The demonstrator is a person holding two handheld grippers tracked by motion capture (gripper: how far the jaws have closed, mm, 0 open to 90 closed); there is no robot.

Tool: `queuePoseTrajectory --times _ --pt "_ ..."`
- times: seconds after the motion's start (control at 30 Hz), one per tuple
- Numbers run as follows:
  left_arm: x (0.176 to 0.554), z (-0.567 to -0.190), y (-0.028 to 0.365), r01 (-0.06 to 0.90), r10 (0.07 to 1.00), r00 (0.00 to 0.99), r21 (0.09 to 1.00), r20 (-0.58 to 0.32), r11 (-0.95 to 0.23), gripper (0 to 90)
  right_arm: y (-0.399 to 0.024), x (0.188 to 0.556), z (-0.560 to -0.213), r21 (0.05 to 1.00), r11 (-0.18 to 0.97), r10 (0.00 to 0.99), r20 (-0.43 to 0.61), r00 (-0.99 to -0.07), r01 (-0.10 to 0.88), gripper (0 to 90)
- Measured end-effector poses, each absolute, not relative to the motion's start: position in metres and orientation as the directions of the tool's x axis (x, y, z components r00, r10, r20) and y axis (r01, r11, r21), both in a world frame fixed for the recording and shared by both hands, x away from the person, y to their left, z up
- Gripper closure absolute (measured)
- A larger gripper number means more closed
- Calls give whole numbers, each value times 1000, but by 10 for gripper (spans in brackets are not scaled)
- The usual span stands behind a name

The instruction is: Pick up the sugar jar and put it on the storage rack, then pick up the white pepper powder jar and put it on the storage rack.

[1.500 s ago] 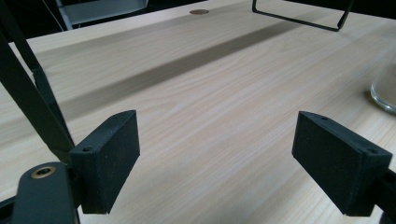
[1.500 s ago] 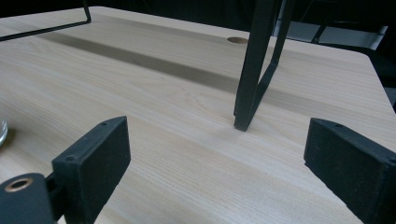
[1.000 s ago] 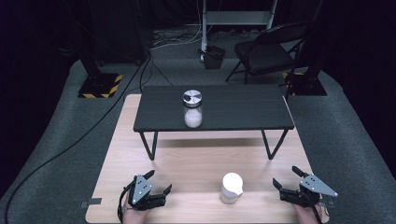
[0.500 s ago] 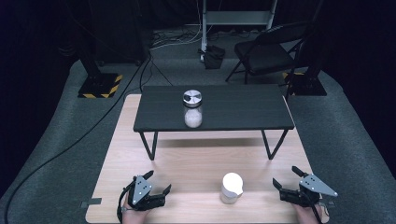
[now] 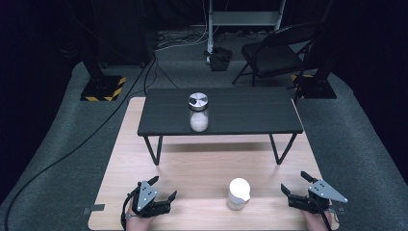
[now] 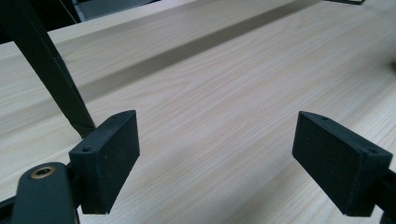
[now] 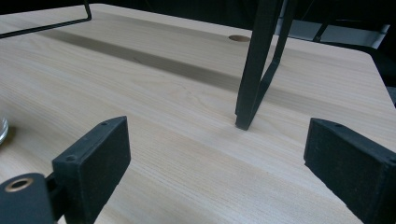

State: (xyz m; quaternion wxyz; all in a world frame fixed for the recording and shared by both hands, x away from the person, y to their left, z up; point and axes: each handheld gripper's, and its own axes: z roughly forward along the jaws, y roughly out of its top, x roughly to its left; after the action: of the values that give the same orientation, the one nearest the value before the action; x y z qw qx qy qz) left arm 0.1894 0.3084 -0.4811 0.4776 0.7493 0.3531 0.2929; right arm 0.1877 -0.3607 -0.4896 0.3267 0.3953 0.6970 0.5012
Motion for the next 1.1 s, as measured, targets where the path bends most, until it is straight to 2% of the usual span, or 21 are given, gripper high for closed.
queuePoseTrajectory --times 1.1 --pt "191 -479 307 260 807 583 918 98 -300 144 -362 187 -491 959 180 875 -55 -482 218 65"
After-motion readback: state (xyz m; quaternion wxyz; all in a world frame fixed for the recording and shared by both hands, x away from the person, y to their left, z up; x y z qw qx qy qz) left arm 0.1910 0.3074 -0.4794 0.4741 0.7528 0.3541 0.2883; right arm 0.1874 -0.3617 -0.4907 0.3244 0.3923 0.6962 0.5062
